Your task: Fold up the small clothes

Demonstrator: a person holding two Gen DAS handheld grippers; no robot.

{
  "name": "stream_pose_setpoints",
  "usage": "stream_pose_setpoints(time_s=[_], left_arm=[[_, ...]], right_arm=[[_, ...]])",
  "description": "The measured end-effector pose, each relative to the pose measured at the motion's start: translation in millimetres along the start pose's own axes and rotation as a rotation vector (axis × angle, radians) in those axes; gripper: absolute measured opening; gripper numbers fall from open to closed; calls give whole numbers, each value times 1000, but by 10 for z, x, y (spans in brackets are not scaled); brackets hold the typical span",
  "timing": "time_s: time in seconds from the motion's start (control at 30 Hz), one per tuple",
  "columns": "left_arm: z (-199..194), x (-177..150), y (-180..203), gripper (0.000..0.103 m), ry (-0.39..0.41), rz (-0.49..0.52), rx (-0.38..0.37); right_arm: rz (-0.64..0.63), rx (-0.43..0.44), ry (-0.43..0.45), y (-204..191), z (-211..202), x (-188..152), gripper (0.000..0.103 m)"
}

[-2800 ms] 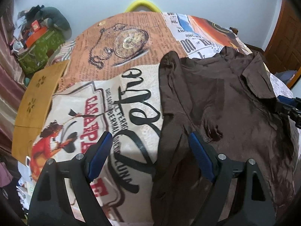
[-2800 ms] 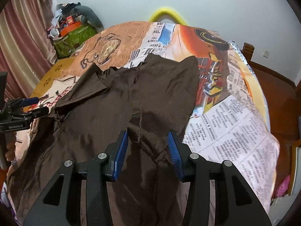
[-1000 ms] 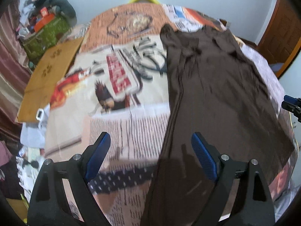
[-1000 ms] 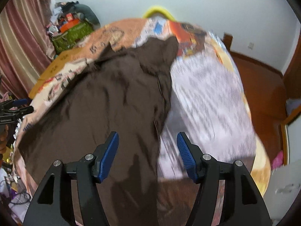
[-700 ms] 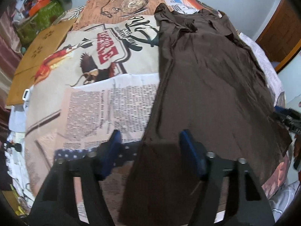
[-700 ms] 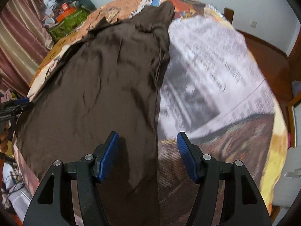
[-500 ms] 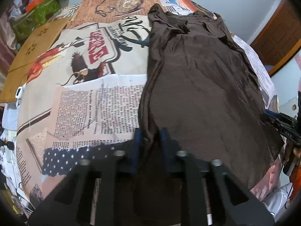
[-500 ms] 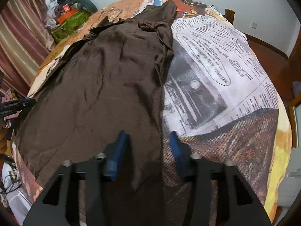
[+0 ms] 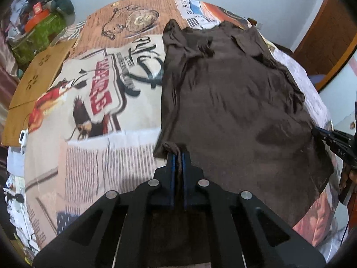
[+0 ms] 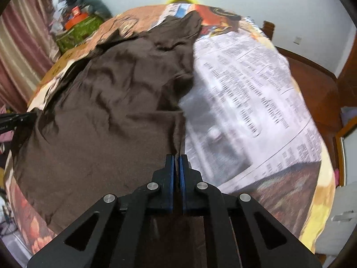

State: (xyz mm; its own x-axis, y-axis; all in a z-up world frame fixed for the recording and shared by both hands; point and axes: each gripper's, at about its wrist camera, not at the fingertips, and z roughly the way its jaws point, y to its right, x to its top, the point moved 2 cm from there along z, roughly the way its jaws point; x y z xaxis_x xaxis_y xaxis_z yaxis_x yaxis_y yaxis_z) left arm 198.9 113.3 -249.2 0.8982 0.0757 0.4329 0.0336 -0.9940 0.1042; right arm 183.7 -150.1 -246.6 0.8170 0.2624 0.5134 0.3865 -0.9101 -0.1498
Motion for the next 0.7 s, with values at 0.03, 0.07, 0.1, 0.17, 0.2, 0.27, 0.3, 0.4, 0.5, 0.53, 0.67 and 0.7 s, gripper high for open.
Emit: stream_pose_setpoints(time_s=[0.03, 0.07, 0.1, 0.17, 0.2, 0.27, 0.3, 0.4, 0.5, 0.53, 0.67, 0.7], left_arm=[[23, 30, -12, 5, -2, -4, -1], [53, 60, -24, 5, -5, -9, 4], [79, 88, -38, 5, -10, -12, 8], [137, 117, -60, 5, -30, -24, 9], [149, 120, -80, 8, -39, -35, 9], [128, 94, -117, 20, -53, -44, -1], [104, 76, -132, 35, -55, -44, -2], [-84, -37, -194, 58, -7, -29, 14], [-204, -173, -271, 58, -5, -27, 24], [-218, -198, -290, 58, -9, -32, 24], [-238, -381, -383, 58, -35, -66, 1], [-231, -433, -395, 58, -42, -75, -11]], right_arm=[[4, -3, 3, 7, -1, 17, 4], [9, -11, 10, 40, 5, 46, 4], [10, -17, 12, 50, 7, 61, 4], [13, -15, 6, 62, 39, 90, 4], [13, -13, -4, 62, 56, 95, 5], [21, 0, -9, 70, 45, 95, 5], [27, 12, -11, 76, 18, 85, 5], [43, 21, -10, 105, -101, 37, 12], [55, 35, 5, 147, -261, -49, 24], [56, 37, 9, 165, -305, -73, 25], [67, 45, -10, 182, -379, -211, 29], [68, 46, -24, 181, -378, -274, 30]])
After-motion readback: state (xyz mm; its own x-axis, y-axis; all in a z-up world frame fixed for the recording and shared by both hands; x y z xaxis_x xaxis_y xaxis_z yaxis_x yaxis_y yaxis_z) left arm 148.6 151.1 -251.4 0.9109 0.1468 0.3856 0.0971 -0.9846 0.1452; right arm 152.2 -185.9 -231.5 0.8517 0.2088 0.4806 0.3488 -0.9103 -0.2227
